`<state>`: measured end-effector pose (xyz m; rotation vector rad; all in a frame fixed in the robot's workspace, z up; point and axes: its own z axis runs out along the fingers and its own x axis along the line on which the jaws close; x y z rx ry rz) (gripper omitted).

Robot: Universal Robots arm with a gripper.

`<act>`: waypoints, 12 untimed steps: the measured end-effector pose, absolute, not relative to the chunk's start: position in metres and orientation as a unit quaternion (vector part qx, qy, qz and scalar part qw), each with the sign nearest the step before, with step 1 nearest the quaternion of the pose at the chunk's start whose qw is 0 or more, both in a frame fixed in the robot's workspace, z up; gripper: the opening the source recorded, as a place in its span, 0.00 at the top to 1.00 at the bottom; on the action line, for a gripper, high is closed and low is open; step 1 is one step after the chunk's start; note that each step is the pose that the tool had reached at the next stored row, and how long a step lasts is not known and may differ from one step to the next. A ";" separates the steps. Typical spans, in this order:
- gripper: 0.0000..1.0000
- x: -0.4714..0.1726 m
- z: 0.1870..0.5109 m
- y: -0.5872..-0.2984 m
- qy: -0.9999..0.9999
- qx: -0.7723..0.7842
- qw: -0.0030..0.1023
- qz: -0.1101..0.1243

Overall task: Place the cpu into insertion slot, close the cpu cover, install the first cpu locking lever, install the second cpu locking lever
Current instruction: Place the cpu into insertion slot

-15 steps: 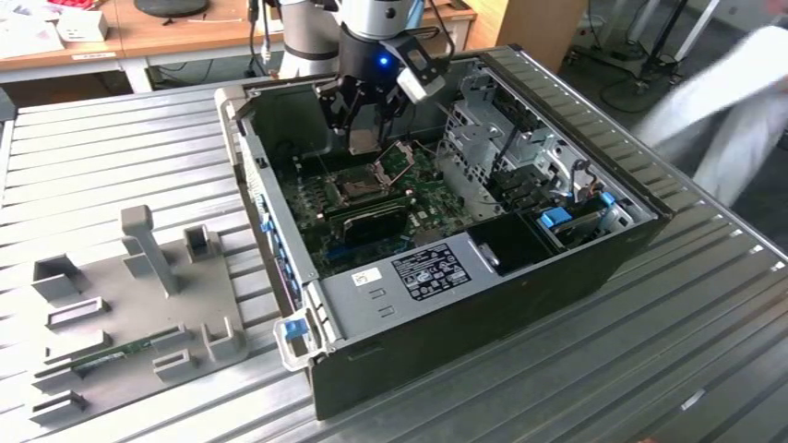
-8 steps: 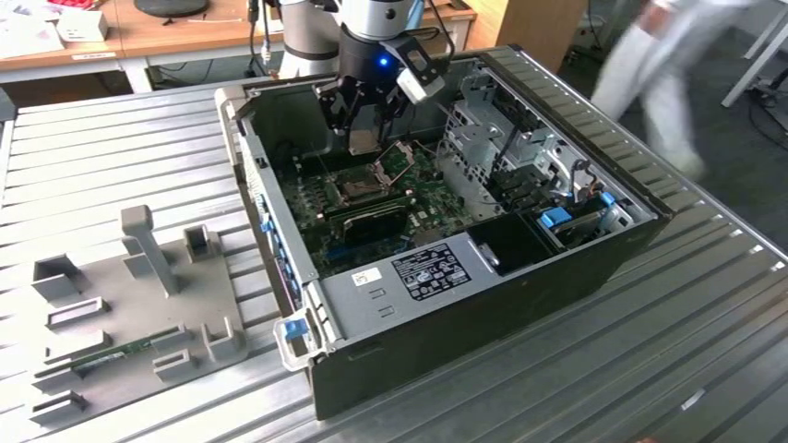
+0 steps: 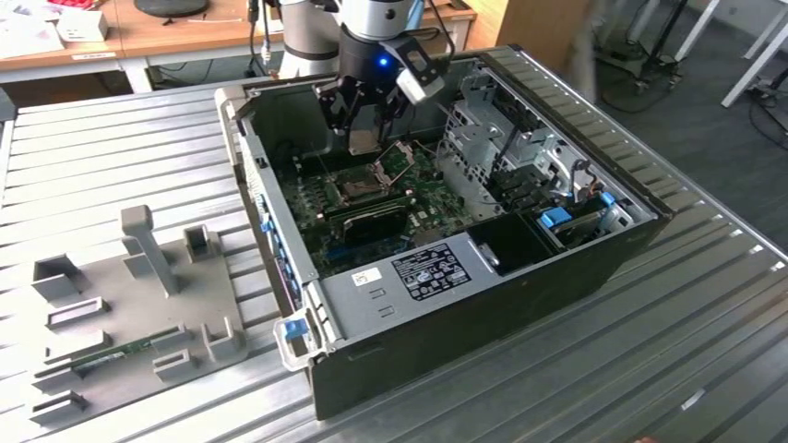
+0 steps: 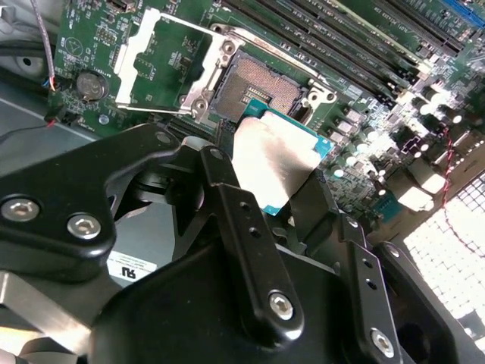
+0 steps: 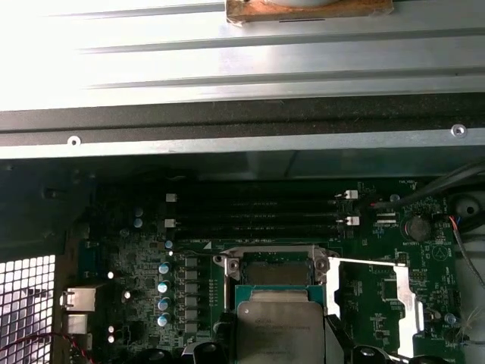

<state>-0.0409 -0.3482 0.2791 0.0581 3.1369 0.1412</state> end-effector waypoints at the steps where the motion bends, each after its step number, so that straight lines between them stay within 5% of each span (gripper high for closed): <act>1: 0.46 -0.041 0.279 -0.348 0.999 0.023 0.001 0.045; 12: 0.46 -0.041 0.279 -0.348 0.998 0.035 0.001 0.045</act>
